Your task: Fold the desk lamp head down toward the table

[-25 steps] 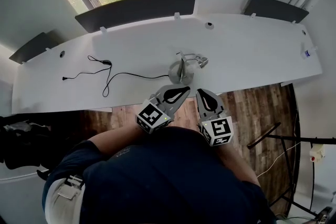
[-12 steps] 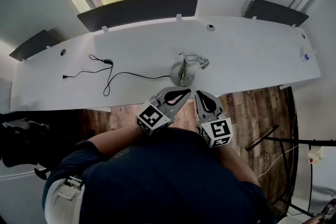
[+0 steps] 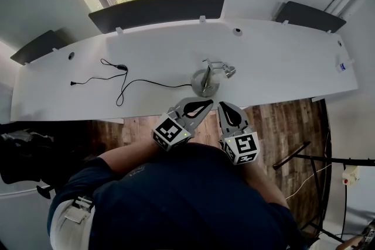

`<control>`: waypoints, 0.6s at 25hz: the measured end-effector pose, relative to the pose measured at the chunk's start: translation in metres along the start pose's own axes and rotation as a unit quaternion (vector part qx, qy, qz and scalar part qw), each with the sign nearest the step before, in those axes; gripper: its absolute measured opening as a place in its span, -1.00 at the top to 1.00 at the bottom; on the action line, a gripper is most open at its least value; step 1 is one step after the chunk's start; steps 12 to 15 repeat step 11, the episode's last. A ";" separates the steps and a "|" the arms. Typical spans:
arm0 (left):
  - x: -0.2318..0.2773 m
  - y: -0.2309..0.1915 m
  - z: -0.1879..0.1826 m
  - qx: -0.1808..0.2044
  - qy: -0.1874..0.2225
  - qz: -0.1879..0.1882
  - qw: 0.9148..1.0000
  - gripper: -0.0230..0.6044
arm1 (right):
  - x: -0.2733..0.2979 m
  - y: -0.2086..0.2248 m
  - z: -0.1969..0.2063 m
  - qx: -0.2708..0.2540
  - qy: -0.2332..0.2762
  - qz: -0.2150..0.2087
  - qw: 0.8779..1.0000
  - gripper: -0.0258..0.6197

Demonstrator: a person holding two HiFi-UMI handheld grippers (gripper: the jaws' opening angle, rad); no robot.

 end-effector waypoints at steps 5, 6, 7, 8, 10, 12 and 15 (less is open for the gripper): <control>0.000 -0.002 0.002 0.000 0.001 0.001 1.000 0.91 | 0.001 0.001 0.002 0.001 0.000 0.003 1.000 0.89; 0.000 -0.002 0.003 0.000 0.000 0.002 1.000 0.91 | 0.002 0.001 0.003 0.001 -0.001 0.003 1.000 0.89; 0.000 -0.002 0.004 0.000 0.000 0.001 1.000 0.91 | 0.002 0.001 0.004 0.000 -0.001 0.004 1.000 0.89; 0.000 -0.002 0.005 0.000 0.000 0.001 1.000 0.91 | 0.002 0.000 0.004 0.000 -0.001 0.004 1.000 0.89; 0.000 -0.002 0.004 -0.001 -0.001 0.003 1.000 0.91 | 0.002 0.000 0.004 0.000 -0.002 0.005 1.000 0.89; 0.000 -0.002 0.004 -0.001 -0.001 0.004 1.000 0.91 | 0.002 0.000 0.004 0.000 -0.002 0.005 1.000 0.89; 0.000 -0.002 0.004 -0.001 -0.001 0.004 1.000 0.91 | 0.002 0.000 0.004 0.000 -0.002 0.005 1.000 0.89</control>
Point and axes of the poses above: the fingertips, and each gripper's own axes: x forward along the fingers, y to its right, z out of its underside, the point moved 7 cm from there along -x, backward along the fingers, and after that the axes turned 3 degrees about z, right-handed, at the moved point
